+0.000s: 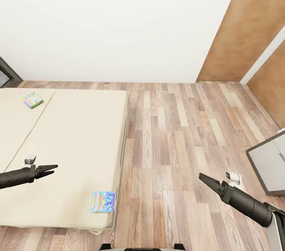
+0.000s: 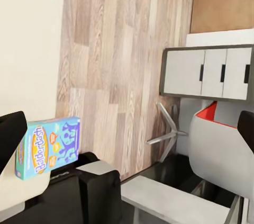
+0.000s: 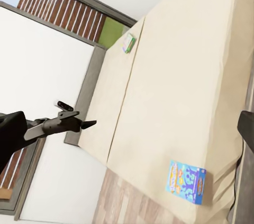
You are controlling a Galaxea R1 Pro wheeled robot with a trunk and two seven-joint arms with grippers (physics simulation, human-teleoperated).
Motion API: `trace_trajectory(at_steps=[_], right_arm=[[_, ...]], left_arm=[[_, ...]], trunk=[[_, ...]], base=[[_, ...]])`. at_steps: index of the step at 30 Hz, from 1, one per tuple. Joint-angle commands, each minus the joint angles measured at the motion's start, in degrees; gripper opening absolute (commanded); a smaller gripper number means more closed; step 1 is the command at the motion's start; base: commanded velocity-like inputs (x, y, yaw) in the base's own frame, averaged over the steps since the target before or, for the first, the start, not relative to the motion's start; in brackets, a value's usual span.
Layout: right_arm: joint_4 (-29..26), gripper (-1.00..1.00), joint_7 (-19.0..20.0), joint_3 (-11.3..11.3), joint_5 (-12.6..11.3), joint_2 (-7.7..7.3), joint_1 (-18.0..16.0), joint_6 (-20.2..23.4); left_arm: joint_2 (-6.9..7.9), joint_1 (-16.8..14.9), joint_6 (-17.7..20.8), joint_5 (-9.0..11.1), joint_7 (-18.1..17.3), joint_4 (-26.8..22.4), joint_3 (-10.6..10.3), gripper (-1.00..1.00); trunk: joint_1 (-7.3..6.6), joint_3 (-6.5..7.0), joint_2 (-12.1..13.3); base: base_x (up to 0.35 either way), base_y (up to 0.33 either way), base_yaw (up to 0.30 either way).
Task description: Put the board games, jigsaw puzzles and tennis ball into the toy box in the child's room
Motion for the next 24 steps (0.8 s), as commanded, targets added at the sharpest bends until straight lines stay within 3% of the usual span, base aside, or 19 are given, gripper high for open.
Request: trace_trajectory(at_steps=[1,24], right_arm=[[0.0,1.0,0.1,0.0,-0.1,0.0,0.0,0.5],[0.0,1.0,0.0,-0.1,0.0,-0.01,0.0,0.5]], left_arm=[[0.01,0.0,0.6,0.1,-0.2,0.0,-0.1,1.0],[-0.2,0.0,0.6,0.0,-0.2,0.0,-0.1,1.0]], trunk=[[0.03,0.02,-0.1],[0.03,2.19,-0.1]], base=[[0.0,0.0,0.0],[0.0,0.0,0.0]])
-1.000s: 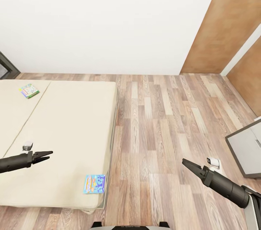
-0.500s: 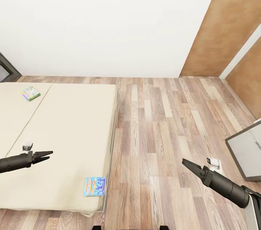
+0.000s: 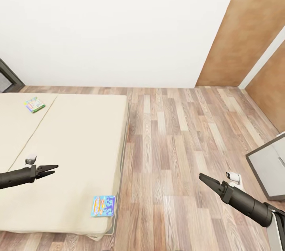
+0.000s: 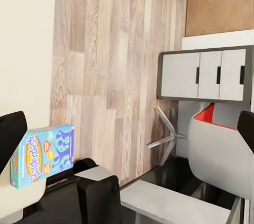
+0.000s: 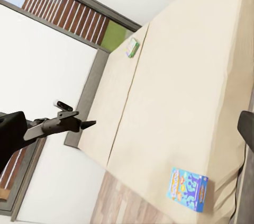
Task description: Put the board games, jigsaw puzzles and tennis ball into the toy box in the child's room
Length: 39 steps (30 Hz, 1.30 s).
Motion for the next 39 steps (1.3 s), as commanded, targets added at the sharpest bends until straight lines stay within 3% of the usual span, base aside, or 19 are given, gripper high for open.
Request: trace_trajectory(at_steps=[1,39], right_arm=[[0.0,1.0,0.1,0.0,-0.1,0.0,0.0,0.5],[0.0,1.0,0.0,0.1,-0.2,0.08,0.0,0.5]], left_arm=[[-0.07,0.0,0.6,0.0,-0.2,0.0,0.0,1.0],[-0.38,0.0,0.4,0.2,-0.4,0.0,-0.1,1.0]], trunk=[[0.03,0.02,-0.1],[0.03,3.61,-0.1]], base=[[0.0,0.0,0.0],[0.0,0.0,0.0]])
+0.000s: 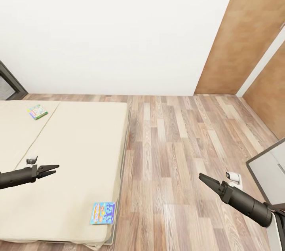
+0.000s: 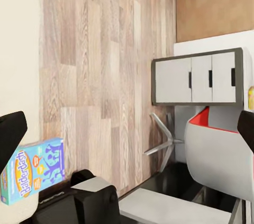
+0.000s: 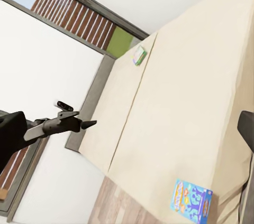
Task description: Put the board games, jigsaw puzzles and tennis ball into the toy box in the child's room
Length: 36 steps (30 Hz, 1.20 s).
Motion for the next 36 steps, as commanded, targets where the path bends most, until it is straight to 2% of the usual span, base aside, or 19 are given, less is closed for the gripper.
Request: trace_trajectory(at_steps=[1,36], right_arm=[[0.0,1.0,0.1,0.0,-0.1,0.0,0.0,0.5],[0.0,1.0,0.4,-0.7,-0.3,-0.09,0.0,0.5]], left_arm=[[0.02,0.0,0.6,0.1,-0.2,0.0,0.0,1.0],[0.02,0.0,0.6,0.1,-0.2,0.0,-0.2,1.0]], trunk=[[0.03,0.01,-0.1],[0.03,3.32,-0.1]], base=[[0.0,0.0,0.0],[0.0,0.0,0.0]])
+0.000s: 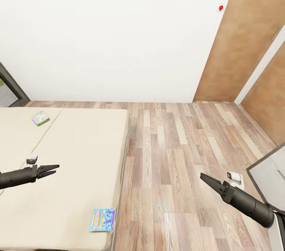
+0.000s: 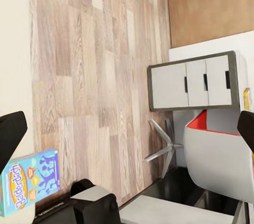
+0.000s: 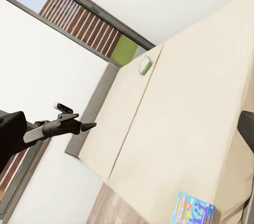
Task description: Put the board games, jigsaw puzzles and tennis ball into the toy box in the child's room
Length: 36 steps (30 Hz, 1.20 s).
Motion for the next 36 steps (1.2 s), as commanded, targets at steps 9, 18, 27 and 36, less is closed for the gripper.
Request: trace_trajectory(at_steps=[9,18,27,36], right_arm=[[0.0,1.0,0.1,-0.1,-0.3,0.0,0.0,0.6],[0.0,1.0,0.1,-0.3,-0.5,-0.14,0.0,0.6],[0.0,1.0,0.1,-0.3,-0.6,-0.21,0.0,0.6],[0.0,1.0,0.1,-1.4,-0.7,-0.18,0.0,0.7]], left_arm=[[0.02,0.0,0.6,0.1,-0.2,0.0,-0.1,1.0],[0.0,0.0,0.6,0.0,-0.2,0.0,-0.1,1.0],[0.01,0.0,0.6,0.0,-0.2,0.0,-0.1,1.0],[0.02,0.0,0.6,0.0,-0.2,0.0,-0.1,1.0]], trunk=[[0.03,0.76,-0.1],[0.03,1.61,-0.1],[0.03,2.46,-0.1],[0.03,3.31,-0.1]], base=[[0.0,0.0,0.0],[0.0,0.0,0.0],[0.0,0.0,0.0],[0.0,0.0,0.0]])
